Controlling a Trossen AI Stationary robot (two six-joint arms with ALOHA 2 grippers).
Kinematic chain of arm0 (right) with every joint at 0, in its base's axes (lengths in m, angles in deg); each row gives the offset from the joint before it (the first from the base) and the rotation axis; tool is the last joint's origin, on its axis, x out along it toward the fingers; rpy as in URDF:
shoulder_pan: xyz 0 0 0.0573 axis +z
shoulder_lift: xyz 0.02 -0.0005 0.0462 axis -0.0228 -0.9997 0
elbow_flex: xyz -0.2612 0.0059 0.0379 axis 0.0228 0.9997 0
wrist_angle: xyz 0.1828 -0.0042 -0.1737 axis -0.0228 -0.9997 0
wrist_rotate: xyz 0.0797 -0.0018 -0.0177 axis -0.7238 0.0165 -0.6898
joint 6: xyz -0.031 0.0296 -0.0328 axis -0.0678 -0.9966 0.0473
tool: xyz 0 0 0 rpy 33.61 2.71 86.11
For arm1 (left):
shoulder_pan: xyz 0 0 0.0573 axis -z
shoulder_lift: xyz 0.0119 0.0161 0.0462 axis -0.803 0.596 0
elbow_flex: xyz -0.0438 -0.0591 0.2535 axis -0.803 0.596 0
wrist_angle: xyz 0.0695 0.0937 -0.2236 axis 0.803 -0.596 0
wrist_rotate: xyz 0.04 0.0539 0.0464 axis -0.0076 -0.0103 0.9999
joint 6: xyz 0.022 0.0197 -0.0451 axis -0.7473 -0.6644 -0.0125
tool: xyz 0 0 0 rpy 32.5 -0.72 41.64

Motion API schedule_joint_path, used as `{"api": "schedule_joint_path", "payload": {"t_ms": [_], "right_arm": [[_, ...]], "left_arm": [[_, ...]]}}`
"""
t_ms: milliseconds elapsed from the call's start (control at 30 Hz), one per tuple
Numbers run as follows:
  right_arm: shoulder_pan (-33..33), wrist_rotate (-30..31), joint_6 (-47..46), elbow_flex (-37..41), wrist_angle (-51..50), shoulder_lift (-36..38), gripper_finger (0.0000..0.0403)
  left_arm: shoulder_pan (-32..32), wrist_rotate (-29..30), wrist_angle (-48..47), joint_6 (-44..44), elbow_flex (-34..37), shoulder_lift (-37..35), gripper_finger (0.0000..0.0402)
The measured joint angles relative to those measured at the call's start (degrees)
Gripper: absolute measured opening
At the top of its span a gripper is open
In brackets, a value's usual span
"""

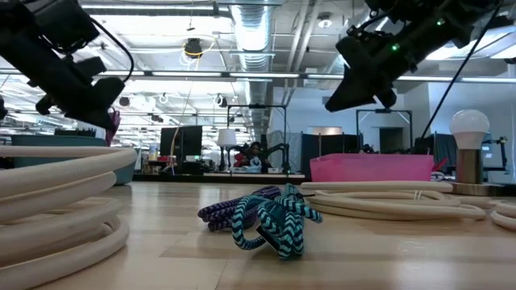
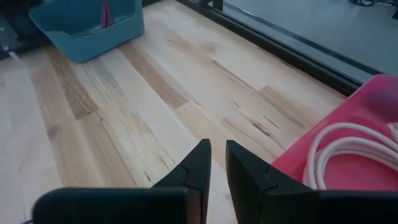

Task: Pick & Place USB Port
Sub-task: Put the pink charger cable in the blue bin

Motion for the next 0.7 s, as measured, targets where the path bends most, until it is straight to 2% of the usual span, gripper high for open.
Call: {"api": "schedule_joint_path", "payload": {"t_ms": [200,367,700], "right_arm": [[0.00,0.00,-0.02,0.00,0.16,0.00,0.0042],[0.00,0.00,0.00,0.00,0.16,0.00,0.0042],[0.00,-0.02,0.19,0.00,0.16,0.00,0.0042]], "left_arm": [[0.01,-0.47,-0.33,1.69,0.00,4.78,0.0007],[0.02,-0.63,-0.18,2.07,0.01,5.49,0.0012],[0.02,-0.60,0.31,1.42,0.04,5.48,0.0092]]}}
